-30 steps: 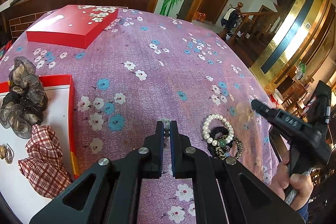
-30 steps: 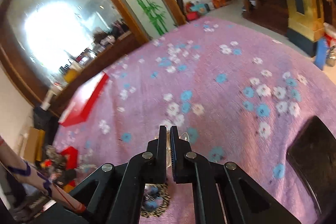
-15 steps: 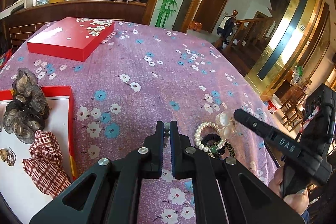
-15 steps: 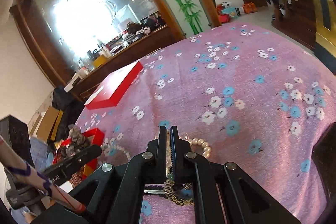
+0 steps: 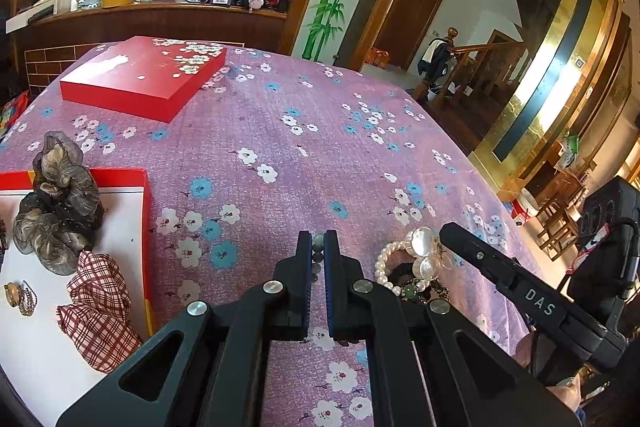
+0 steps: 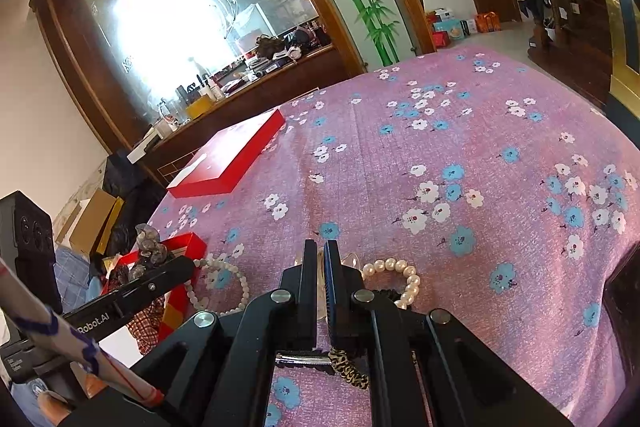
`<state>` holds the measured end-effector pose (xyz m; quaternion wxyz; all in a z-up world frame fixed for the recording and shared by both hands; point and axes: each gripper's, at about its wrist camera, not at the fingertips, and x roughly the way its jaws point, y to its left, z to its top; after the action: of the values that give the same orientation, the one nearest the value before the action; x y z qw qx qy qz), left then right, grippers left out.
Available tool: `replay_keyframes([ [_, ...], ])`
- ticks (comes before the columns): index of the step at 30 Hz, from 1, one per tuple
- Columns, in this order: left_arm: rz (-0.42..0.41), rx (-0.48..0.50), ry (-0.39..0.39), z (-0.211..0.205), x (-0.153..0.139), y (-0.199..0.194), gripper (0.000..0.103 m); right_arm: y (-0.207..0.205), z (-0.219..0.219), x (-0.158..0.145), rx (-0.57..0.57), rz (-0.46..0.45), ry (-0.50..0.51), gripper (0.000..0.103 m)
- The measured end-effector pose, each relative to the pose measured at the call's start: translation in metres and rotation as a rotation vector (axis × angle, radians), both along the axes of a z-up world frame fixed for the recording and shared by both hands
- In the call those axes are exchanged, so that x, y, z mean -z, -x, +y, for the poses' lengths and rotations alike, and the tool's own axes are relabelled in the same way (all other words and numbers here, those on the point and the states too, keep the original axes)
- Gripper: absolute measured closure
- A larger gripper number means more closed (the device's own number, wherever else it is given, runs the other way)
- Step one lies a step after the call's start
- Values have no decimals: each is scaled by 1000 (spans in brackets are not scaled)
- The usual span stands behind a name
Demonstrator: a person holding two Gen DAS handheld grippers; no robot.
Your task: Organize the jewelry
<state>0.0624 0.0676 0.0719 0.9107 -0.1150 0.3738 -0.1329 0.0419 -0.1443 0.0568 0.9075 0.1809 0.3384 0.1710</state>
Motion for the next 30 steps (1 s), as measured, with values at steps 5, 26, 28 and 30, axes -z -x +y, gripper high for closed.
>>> replay_keyframes([
  [5,-19,-17,-27,-2,-1,1,98,2,5,-1,-19,-9,12,99],
  [26,-119,-74,-134,-9,-12,13,98,13,22,-6,-67,-61,73,99],
  [28,-129,-80,-135,-8,-14,15,98,15,24,-7,-74,-72,77,99],
  [30,-133,-84,-132,-7,-15,15,98,16,26,-8,-81,-80,82,99],
])
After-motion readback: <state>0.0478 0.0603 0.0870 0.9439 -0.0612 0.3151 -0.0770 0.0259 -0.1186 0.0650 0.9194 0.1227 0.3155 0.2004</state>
